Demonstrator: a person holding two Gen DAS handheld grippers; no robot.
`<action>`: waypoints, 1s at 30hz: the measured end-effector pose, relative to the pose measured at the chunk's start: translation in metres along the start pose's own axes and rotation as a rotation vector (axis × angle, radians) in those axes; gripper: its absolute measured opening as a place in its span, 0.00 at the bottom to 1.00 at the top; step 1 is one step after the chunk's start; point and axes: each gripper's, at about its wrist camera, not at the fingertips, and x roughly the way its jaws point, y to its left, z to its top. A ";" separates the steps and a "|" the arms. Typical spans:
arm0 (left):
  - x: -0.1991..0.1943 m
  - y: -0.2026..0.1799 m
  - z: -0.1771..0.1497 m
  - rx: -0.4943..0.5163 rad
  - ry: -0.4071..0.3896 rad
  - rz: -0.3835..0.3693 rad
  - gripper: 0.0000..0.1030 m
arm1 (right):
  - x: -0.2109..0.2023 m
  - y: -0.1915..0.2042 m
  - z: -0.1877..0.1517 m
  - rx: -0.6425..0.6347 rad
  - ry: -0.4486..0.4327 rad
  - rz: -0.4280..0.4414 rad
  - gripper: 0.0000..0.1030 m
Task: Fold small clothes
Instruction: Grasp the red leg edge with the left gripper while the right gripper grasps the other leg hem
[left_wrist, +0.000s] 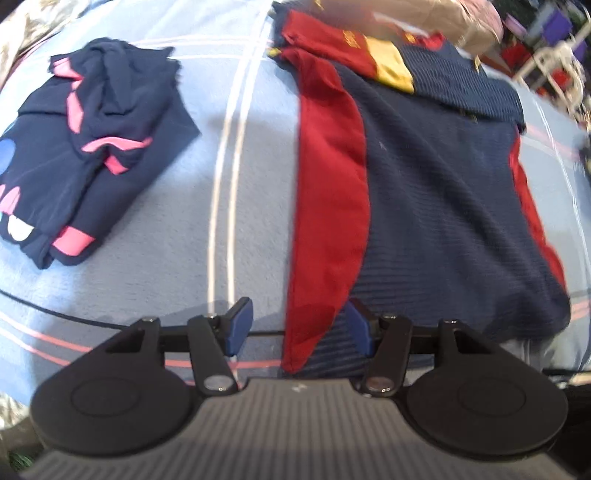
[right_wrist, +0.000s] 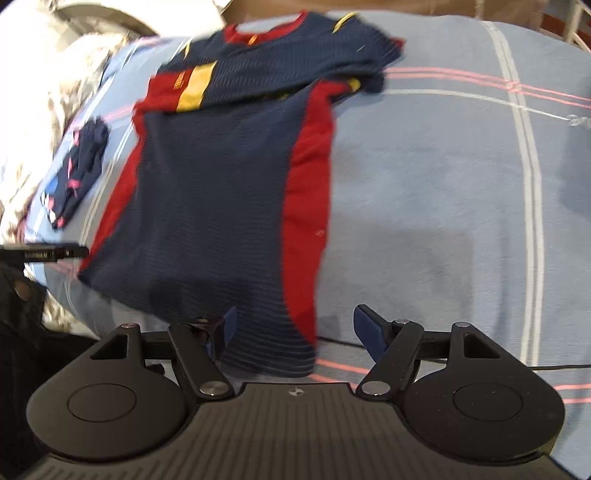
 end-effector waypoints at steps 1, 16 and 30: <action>0.002 -0.001 -0.002 0.002 0.009 -0.010 0.53 | 0.005 0.004 -0.001 -0.008 0.009 -0.009 1.00; 0.016 -0.001 -0.018 -0.082 0.027 -0.161 0.70 | 0.038 -0.022 -0.028 0.274 0.054 0.072 1.00; 0.020 0.013 -0.020 -0.156 0.081 -0.175 0.29 | 0.057 -0.025 -0.029 0.305 0.107 0.138 0.77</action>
